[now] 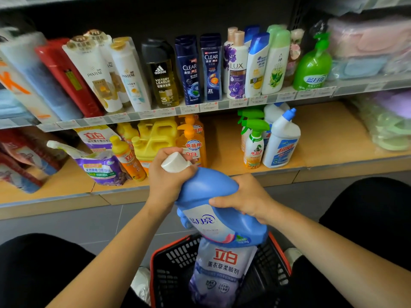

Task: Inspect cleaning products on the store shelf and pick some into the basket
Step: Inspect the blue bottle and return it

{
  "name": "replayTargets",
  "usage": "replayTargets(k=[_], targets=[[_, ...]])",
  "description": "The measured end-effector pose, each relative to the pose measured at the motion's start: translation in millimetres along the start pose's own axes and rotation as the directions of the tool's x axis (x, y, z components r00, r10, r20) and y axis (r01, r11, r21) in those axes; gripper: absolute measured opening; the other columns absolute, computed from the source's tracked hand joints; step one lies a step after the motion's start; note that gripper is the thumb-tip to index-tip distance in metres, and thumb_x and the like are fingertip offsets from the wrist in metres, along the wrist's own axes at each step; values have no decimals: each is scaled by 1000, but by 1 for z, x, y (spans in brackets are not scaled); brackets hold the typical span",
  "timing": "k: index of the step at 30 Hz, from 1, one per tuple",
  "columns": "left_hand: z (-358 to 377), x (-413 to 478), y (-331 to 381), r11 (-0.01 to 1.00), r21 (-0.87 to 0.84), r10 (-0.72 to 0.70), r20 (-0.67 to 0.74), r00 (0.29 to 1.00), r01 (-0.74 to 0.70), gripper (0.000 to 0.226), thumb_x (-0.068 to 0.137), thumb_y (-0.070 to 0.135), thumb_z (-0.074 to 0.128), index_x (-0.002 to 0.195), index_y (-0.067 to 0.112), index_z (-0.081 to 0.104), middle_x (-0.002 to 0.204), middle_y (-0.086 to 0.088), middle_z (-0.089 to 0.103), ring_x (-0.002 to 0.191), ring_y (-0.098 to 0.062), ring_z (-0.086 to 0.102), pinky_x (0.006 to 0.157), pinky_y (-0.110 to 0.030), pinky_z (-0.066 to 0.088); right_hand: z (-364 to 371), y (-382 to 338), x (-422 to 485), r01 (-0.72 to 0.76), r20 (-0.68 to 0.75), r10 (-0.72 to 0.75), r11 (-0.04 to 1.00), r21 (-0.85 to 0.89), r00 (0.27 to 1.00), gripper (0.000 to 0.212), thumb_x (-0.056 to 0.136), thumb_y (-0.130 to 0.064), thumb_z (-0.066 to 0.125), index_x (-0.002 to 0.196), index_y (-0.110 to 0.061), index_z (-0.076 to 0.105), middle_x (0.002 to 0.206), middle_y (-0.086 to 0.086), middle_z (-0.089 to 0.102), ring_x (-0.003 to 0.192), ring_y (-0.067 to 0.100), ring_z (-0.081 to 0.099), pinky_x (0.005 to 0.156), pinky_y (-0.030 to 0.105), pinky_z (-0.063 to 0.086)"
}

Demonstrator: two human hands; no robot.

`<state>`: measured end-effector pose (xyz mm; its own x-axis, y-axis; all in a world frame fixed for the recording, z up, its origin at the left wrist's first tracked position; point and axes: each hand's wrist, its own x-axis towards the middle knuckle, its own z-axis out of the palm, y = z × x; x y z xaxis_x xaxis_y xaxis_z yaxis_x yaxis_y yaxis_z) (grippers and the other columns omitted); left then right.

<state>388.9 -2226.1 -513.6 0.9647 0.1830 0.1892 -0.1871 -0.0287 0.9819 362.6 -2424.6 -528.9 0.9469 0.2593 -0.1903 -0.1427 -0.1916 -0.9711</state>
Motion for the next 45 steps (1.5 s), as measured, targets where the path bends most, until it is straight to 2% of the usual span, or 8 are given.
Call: replayTargets(k=[6, 11, 14, 22, 28, 33, 39, 45], targets=[[18, 1, -11, 992, 117, -15, -248, 969, 46, 45, 70, 17, 86, 103, 26, 56, 104, -9, 70, 93, -24, 67, 73, -35, 57, 15, 2, 0, 92, -209, -162, 947, -307, 964, 37, 62, -31, 91, 62, -14, 59, 60, -1, 57, 56, 10, 44, 53, 32, 36], [17, 15, -6, 987, 158, -15, -88, 996, 29, 45, 67, 25, 86, 105, 24, 62, 103, -3, 72, 93, -18, 70, 75, -31, 57, -4, -5, 1, 19, -141, -29, 997, -68, 990, 30, 64, -24, 94, 68, -10, 67, 61, 3, 65, 56, 6, 57, 51, 25, 40], [15, 21, 0, 993, 110, -39, 36, 999, 35, 46, 64, 29, 86, 102, 21, 62, 101, -5, 74, 90, -17, 70, 77, -33, 59, -12, -6, 1, -66, -64, 68, 998, 23, 996, 30, 66, -23, 92, 64, -15, 63, 45, -8, 48, 39, 9, 41, 42, 24, 29], [3, 38, 5, 978, -124, -102, 412, 905, 167, 39, 72, 17, 80, 107, 23, 64, 100, -3, 73, 95, -21, 69, 82, -33, 59, -24, -11, 0, -134, 65, 124, 974, 180, 990, 44, 60, -28, 90, 49, -23, 47, 43, 0, 32, 38, 16, 25, 44, 24, 21], [8, 35, 0, 992, -8, -111, 377, 919, 123, 56, 82, 46, 70, 134, 34, 55, 128, -3, 69, 122, -25, 64, 101, -42, 52, -25, -11, 3, -173, 14, 176, 942, 287, 984, 41, 60, -29, 91, 48, -26, 52, 46, 0, 28, 40, 15, 23, 42, 22, 22], [11, 21, -14, 984, 100, -175, 358, 917, 149, 47, 85, 65, 59, 122, 36, 66, 121, 5, 72, 116, -19, 66, 95, -39, 54, -28, -11, 5, -151, -44, 183, 905, 397, 982, 39, 61, -31, 91, 56, -25, 52, 48, 0, 29, 42, 16, 22, 44, 24, 21], [7, 11, -34, 921, 18, -367, 383, 848, 390, 65, 75, 61, 75, 132, 35, 59, 130, 3, 69, 118, -23, 67, 85, -40, 56, -32, -17, 2, -87, -53, 119, 908, 411, 992, 36, 70, -33, 87, 52, -25, 57, 47, 0, 35, 41, 15, 28, 42, 24, 26], [16, 2, -46, 878, -9, -410, 503, 761, 479, 76, 74, 55, 82, 137, 21, 58, 134, -10, 67, 125, -30, 63, 101, -46, 51, -43, -30, -1, -91, -82, 168, 812, 577, 982, 35, 62, -43, 82, 50, -24, 54, 50, -2, 30, 41, 13, 25, 41, 24, 26]])
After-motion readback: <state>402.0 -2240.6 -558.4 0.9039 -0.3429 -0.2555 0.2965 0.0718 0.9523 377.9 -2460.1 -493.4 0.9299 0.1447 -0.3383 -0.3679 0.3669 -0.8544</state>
